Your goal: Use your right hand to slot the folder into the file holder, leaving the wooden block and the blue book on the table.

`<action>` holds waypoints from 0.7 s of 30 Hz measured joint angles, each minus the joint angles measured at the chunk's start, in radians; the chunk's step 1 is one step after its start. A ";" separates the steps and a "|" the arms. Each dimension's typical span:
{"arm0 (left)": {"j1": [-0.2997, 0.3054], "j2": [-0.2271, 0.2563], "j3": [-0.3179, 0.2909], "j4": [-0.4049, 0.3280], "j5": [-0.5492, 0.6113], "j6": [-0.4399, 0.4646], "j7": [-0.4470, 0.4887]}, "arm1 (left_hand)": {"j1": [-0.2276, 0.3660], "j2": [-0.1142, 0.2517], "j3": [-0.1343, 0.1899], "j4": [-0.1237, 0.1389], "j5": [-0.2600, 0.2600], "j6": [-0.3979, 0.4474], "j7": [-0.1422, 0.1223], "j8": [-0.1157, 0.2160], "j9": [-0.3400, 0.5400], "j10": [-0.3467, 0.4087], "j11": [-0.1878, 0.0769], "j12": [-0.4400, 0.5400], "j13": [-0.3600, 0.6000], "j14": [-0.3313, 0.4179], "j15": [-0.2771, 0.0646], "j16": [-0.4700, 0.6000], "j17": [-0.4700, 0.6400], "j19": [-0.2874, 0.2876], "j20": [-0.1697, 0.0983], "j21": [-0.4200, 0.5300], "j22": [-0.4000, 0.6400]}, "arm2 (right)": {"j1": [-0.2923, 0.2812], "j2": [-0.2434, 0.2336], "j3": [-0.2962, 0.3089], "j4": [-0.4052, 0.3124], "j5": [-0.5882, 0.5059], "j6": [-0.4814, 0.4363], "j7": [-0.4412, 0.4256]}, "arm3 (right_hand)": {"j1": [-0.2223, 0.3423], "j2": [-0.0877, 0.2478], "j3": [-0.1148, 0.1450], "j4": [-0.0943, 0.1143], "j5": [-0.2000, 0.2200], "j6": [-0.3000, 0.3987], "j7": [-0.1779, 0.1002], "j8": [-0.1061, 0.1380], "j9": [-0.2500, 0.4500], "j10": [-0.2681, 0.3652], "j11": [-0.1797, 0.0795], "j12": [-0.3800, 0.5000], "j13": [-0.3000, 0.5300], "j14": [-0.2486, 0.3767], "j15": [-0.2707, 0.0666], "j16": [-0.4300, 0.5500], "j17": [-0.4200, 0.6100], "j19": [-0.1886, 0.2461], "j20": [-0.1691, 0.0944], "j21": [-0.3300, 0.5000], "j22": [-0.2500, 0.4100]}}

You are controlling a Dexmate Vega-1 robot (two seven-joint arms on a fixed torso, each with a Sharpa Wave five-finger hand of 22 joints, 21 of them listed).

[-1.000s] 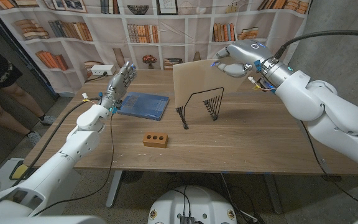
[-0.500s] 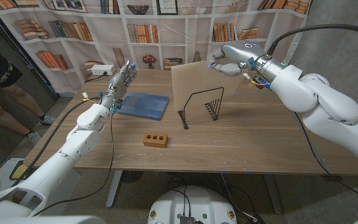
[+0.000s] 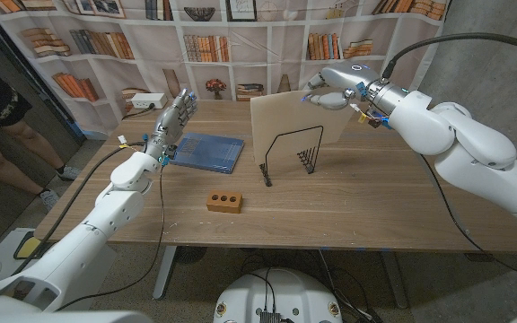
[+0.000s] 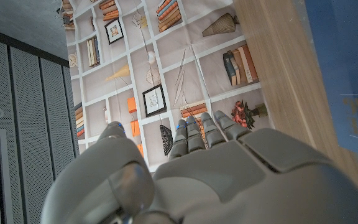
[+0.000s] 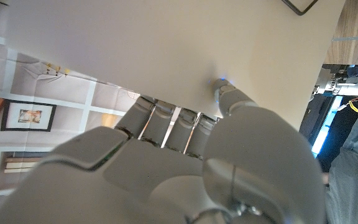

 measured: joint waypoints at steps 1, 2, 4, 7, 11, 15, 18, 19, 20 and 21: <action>0.004 0.001 -0.001 -0.004 0.000 0.000 0.003 | 0.000 0.000 0.000 0.000 0.000 0.000 0.000 0.000 0.000 0.000 0.000 0.000 0.000 0.000 0.000 0.000 0.000 0.000 0.000 0.000 0.000 | 0.003 -0.002 -0.003 0.003 0.005 0.000 0.000 | 0.000 0.000 0.001 -0.001 0.000 0.002 0.002 -0.001 0.000 0.000 0.000 0.000 0.000 0.000 0.000 0.000 0.000 0.000 0.000 0.000 0.000; 0.004 0.001 -0.001 -0.005 0.000 0.000 0.006 | 0.000 0.000 0.000 0.000 0.000 0.000 0.000 0.000 0.000 0.000 0.000 0.000 0.000 0.000 0.000 0.000 0.000 0.000 0.000 0.000 0.000 | 0.006 -0.003 -0.006 0.007 0.005 0.000 0.000 | 0.000 0.000 0.001 -0.001 0.000 0.004 0.002 -0.002 0.000 0.000 0.000 0.000 0.000 0.000 0.000 0.000 0.000 0.000 0.000 0.000 0.000; 0.009 0.003 -0.003 -0.010 0.000 0.000 0.009 | 0.000 0.000 0.000 0.000 0.000 0.000 0.000 0.000 0.000 0.000 0.000 0.000 0.000 0.000 0.000 0.000 0.000 0.000 0.000 0.000 0.000 | 0.010 -0.006 -0.012 0.013 0.012 0.000 -0.003 | 0.000 0.000 0.001 -0.001 0.000 0.005 0.002 -0.002 0.000 0.000 0.000 0.000 0.000 0.000 0.000 0.000 0.000 0.000 0.000 0.000 0.000; 0.016 0.006 -0.006 -0.018 0.001 0.002 0.014 | 0.000 0.000 0.000 0.000 0.000 0.000 0.000 0.000 0.000 0.000 0.000 0.000 0.000 0.000 0.000 0.000 0.000 0.000 0.000 0.000 0.000 | 0.017 -0.010 -0.020 0.024 0.023 0.000 -0.009 | 0.000 0.000 0.001 -0.001 0.000 0.005 0.002 0.000 0.000 0.000 0.000 0.000 0.000 0.000 0.000 0.000 0.000 0.000 0.000 0.005 0.000; 0.024 0.009 -0.009 -0.026 0.001 0.004 0.021 | 0.000 0.000 0.000 0.000 0.000 0.000 0.000 0.000 0.000 0.000 0.000 0.000 0.000 0.000 0.000 0.000 0.000 0.000 0.000 0.000 0.000 | 0.027 -0.015 -0.032 0.034 0.034 0.010 -0.016 | 0.000 0.000 0.001 -0.001 0.000 0.005 0.002 0.001 0.000 0.000 0.000 0.000 0.000 0.000 0.000 0.000 0.000 0.000 0.000 0.005 0.000; 0.027 0.010 -0.011 -0.030 0.002 0.005 0.023 | 0.000 0.000 0.000 0.000 0.000 0.000 0.000 0.000 0.000 0.000 0.000 0.000 0.000 0.000 0.000 0.000 0.000 0.000 0.000 0.000 0.000 | 0.037 -0.020 -0.046 0.043 0.041 0.017 -0.019 | 0.000 0.000 0.001 -0.001 0.000 0.005 0.002 0.001 0.000 0.000 0.000 0.000 0.000 0.000 0.000 0.000 0.000 0.000 0.000 0.005 0.000; 0.028 0.010 -0.011 -0.031 0.002 0.005 0.024 | 0.000 0.000 0.000 0.000 0.000 0.000 0.000 0.000 0.000 0.000 0.000 0.000 0.000 0.000 0.000 0.000 0.000 0.000 0.000 0.000 0.000 | 0.042 -0.021 -0.053 0.050 0.044 0.020 -0.020 | -0.001 0.001 0.004 -0.004 0.000 0.005 0.002 0.000 0.000 0.000 0.000 0.000 0.000 0.000 0.000 0.000 0.000 0.000 0.000 0.005 0.000; 0.029 0.010 -0.011 -0.031 0.002 0.006 0.025 | 0.000 0.000 0.000 0.000 0.000 0.000 0.000 0.000 0.000 0.000 0.000 0.000 0.000 0.000 0.000 0.000 0.000 0.000 0.000 0.000 0.000 | 0.043 -0.022 -0.057 0.053 0.048 0.021 -0.021 | -0.005 0.000 0.004 -0.004 0.000 0.005 0.002 0.000 -0.001 0.000 0.000 0.000 0.000 0.000 0.000 0.000 0.000 0.000 0.000 0.005 0.000; 0.030 0.010 -0.011 -0.032 0.002 0.006 0.025 | 0.000 0.000 0.000 0.000 0.000 0.000 0.000 0.000 0.000 0.000 0.000 0.000 0.000 0.000 0.000 0.000 0.000 0.000 0.000 0.000 0.000 | 0.044 -0.023 -0.058 0.054 0.050 0.022 -0.023 | -0.009 -0.001 0.004 -0.004 0.000 0.005 0.002 0.000 -0.001 0.000 0.000 0.000 0.000 0.000 0.000 0.000 0.000 0.000 0.000 0.005 0.000; 0.030 0.010 -0.011 -0.032 0.002 0.006 0.025 | 0.000 0.000 0.000 0.000 0.000 0.000 0.000 0.000 0.000 0.000 0.000 0.000 0.000 0.000 0.000 0.000 0.000 0.000 0.000 0.000 0.000 | 0.045 -0.023 -0.060 0.056 0.051 0.022 -0.023 | -0.010 -0.001 0.004 -0.004 0.000 0.005 0.002 0.000 -0.001 0.000 0.000 0.000 0.000 0.000 0.000 0.000 0.000 0.000 0.000 0.005 0.000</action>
